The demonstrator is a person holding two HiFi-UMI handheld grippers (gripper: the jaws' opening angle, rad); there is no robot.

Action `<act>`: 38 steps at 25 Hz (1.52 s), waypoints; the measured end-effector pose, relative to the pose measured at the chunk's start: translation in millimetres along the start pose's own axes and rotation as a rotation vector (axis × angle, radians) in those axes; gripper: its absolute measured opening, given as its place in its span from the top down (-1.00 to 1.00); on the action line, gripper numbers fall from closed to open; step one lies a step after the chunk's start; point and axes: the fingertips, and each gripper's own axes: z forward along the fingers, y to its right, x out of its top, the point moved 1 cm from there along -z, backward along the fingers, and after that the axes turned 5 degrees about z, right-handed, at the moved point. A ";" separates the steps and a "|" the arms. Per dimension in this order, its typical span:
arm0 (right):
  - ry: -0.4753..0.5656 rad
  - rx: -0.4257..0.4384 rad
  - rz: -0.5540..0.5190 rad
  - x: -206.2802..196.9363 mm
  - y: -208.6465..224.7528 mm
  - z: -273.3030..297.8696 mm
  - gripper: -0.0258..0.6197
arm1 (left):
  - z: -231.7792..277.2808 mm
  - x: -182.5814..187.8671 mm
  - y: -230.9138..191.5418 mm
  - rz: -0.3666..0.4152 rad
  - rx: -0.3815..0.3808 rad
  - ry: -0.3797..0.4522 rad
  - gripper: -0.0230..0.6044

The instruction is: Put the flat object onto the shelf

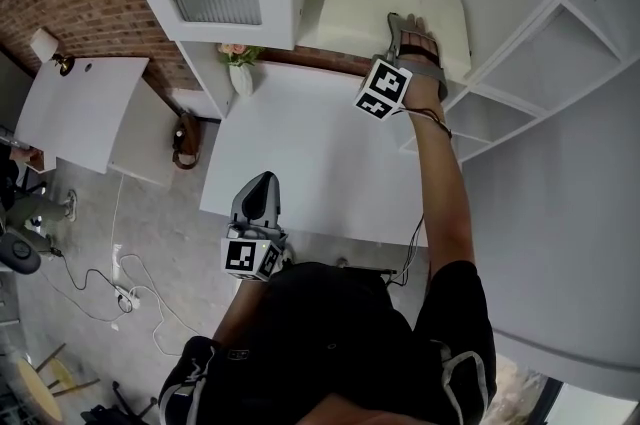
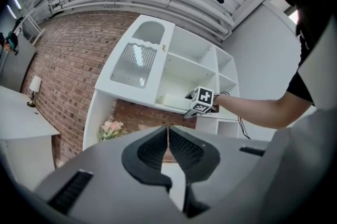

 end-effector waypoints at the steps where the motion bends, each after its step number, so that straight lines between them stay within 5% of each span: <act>1: 0.006 -0.011 -0.004 -0.1 0.2 -6.2 -0.52 | -1.4 0.6 1.5 0.000 0.000 0.006 0.87; 6: 0.157 -0.069 0.129 3.8 -9.1 -68.8 -0.51 | -7.8 4.7 7.7 0.006 0.004 0.009 0.87; 10: 0.341 -0.079 0.455 -3.7 -33.3 -128.2 -0.44 | -8.3 4.6 16.5 -0.003 -0.007 0.017 0.87; 12: 0.413 -0.052 0.700 -15.6 -47.8 -154.3 0.25 | -6.4 7.6 24.1 -0.007 -0.024 0.029 0.87; 16: 0.491 0.051 1.110 -37.4 -85.2 -192.8 0.46 | -1.8 17.0 44.0 -0.006 -0.079 0.056 0.87; 21: 0.470 0.070 1.415 -68.2 -128.2 -236.1 0.78 | 0.7 17.4 71.0 -0.008 -0.142 0.065 0.87; 25: 0.457 0.082 1.486 -77.8 -151.4 -264.8 0.81 | -0.7 4.2 84.1 0.006 -0.161 0.011 0.87; 38: 0.469 0.081 1.467 -83.1 -160.3 -284.0 0.84 | -3.5 -0.4 92.5 0.005 -0.169 -0.006 0.87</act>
